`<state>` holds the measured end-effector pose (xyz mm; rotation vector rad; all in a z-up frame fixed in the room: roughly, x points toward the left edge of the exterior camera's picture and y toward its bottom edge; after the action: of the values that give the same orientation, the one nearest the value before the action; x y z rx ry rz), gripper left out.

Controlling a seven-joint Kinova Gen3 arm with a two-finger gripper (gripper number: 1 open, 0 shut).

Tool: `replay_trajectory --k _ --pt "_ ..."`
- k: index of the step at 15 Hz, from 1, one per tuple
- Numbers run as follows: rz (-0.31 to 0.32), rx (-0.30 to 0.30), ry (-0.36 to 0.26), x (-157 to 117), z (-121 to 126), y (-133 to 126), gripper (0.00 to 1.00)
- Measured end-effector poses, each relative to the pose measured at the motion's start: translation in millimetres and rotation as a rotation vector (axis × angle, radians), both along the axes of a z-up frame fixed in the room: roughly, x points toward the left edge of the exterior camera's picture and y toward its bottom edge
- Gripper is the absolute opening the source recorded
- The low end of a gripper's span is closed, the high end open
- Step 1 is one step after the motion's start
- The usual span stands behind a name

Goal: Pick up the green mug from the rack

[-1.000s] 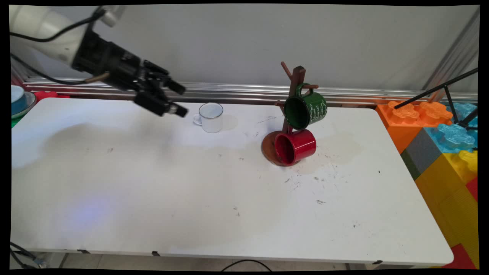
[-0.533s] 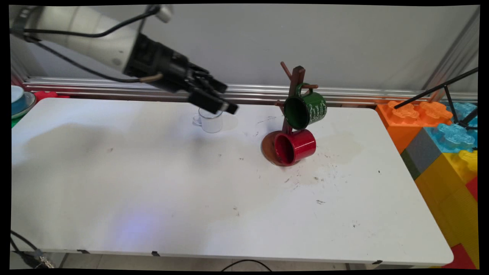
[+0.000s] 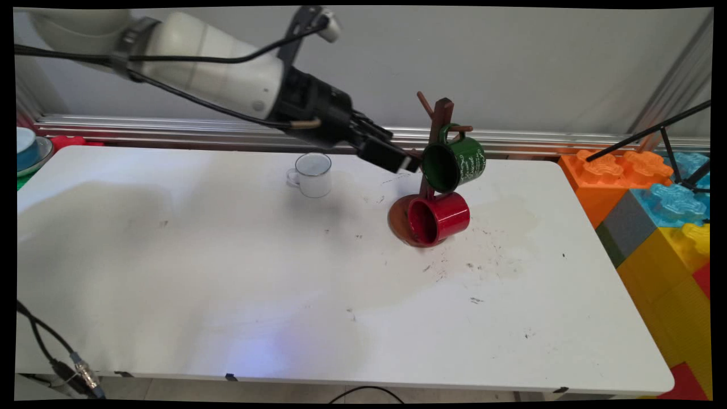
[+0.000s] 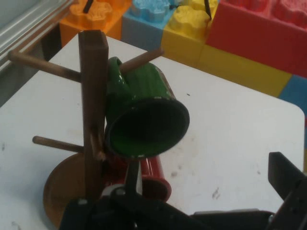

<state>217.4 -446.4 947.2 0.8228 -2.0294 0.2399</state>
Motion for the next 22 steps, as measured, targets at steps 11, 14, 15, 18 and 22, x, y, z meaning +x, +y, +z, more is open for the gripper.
replay_trajectory --k 11,14,15,18,22 --pt "0.106 0.062 0.055 -60 -43 -18 1.00" --pt "0.117 0.063 0.074 -69 -53 -21 1.00" --pt "0.118 0.060 0.085 -74 -57 -22 1.00" --pt "0.114 0.043 0.110 -84 -67 -25 1.00" --pt "0.124 0.020 0.135 -94 -79 -32 1.00"
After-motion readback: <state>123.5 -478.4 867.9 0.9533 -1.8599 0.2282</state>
